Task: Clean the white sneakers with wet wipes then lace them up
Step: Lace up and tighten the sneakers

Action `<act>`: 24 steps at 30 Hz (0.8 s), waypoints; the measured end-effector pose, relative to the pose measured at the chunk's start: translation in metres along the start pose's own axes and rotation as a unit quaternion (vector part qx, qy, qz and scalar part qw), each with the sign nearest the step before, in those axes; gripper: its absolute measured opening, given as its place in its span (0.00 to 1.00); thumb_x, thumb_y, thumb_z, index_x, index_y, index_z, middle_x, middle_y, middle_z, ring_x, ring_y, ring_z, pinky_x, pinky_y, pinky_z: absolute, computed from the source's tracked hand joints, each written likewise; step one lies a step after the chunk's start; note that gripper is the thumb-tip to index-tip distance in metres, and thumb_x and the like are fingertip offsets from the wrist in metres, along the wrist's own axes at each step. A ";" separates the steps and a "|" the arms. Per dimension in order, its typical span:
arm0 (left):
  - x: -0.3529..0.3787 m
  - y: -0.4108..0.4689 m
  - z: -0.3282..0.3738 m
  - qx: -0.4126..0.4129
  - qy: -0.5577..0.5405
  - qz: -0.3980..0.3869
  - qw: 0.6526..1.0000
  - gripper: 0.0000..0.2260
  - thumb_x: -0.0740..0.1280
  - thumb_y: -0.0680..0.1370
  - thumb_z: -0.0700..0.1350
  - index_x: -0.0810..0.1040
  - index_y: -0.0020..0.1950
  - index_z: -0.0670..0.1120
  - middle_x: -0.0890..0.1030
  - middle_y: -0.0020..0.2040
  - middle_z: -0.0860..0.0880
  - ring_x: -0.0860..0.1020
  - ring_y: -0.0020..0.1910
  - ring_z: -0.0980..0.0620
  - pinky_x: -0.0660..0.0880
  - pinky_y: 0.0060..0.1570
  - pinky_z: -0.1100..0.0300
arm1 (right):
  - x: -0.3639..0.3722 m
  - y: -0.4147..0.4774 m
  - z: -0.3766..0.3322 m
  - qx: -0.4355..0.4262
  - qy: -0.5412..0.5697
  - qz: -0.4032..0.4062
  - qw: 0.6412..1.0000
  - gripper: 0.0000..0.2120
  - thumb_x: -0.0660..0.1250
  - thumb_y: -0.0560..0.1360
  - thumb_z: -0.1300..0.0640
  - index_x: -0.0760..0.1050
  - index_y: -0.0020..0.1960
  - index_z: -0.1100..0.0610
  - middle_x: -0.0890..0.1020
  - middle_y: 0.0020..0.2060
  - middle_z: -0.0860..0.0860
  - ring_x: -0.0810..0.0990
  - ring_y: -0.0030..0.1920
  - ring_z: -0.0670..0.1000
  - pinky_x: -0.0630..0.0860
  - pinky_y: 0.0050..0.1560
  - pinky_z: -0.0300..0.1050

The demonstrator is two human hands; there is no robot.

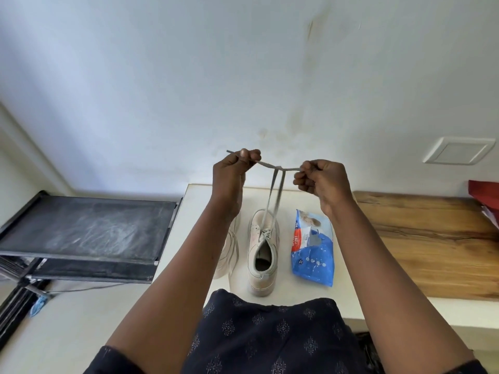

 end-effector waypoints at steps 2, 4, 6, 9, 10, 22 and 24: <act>0.005 -0.004 -0.013 -0.052 -0.103 -0.008 0.993 0.15 0.54 0.83 0.39 0.73 0.38 0.42 0.81 0.39 0.49 0.80 0.42 0.53 0.76 0.48 0.64 | 0.010 -0.001 0.020 0.077 0.174 0.002 0.982 0.15 0.55 0.79 0.69 0.70 0.37 0.59 0.81 0.35 0.57 0.83 0.33 0.51 0.79 0.43 0.47; 0.009 -0.008 -0.026 -0.095 -0.159 -0.005 0.983 0.15 0.52 0.83 0.41 0.69 0.38 0.45 0.77 0.32 0.51 0.77 0.33 0.56 0.74 0.42 0.62 | 0.020 -0.002 0.034 0.131 0.373 0.028 0.918 0.17 0.50 0.79 0.72 0.67 0.36 0.60 0.79 0.32 0.58 0.81 0.30 0.51 0.79 0.40 0.48; 0.004 -0.007 -0.025 -0.082 -0.078 0.003 0.994 0.15 0.52 0.83 0.41 0.68 0.37 0.46 0.70 0.27 0.54 0.68 0.27 0.57 0.66 0.35 0.63 | 0.022 0.000 0.036 0.114 0.426 0.031 0.897 0.19 0.46 0.77 0.75 0.66 0.35 0.60 0.73 0.31 0.56 0.72 0.26 0.48 0.72 0.30 0.39; -0.005 0.002 -0.005 0.016 0.380 -0.012 0.925 0.14 0.57 0.81 0.43 0.71 0.36 0.51 0.70 0.29 0.55 0.67 0.30 0.58 0.59 0.38 0.59 | 0.003 0.006 0.010 -0.063 0.027 0.003 0.998 0.13 0.55 0.78 0.69 0.70 0.37 0.59 0.70 0.30 0.52 0.65 0.28 0.47 0.63 0.31 0.40; -0.005 0.004 -0.004 0.038 0.530 -0.026 0.847 0.12 0.58 0.80 0.45 0.73 0.37 0.52 0.74 0.31 0.55 0.71 0.34 0.58 0.56 0.42 0.58 | 0.007 0.006 0.004 -0.117 -0.157 -0.021 0.980 0.07 0.61 0.77 0.63 0.74 0.41 0.58 0.72 0.30 0.51 0.68 0.30 0.47 0.65 0.34 0.40; -0.087 -0.005 -0.042 -0.068 0.824 -0.062 0.559 0.18 0.65 0.73 0.61 0.77 0.32 0.49 0.73 0.31 0.53 0.73 0.39 0.50 0.58 0.54 0.48 | -0.030 0.019 0.093 -0.019 -0.668 -0.077 0.740 0.18 0.67 0.72 0.42 0.80 0.44 0.58 0.77 0.35 0.52 0.73 0.37 0.51 0.62 0.30 0.39; -0.103 -0.012 -0.046 -0.105 0.824 -0.038 0.555 0.14 0.66 0.72 0.55 0.74 0.31 0.48 0.72 0.31 0.53 0.72 0.39 0.50 0.58 0.55 0.48 | -0.038 0.018 0.102 0.006 -0.656 -0.055 0.753 0.13 0.67 0.73 0.48 0.79 0.42 0.58 0.75 0.32 0.51 0.73 0.36 0.53 0.59 0.27 0.38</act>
Point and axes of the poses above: each hand's wrist, its own y-axis towards the middle knuckle, its own x-axis out of the palm, z = x × y, the point moved 10 cm from there along y, towards the middle knuckle
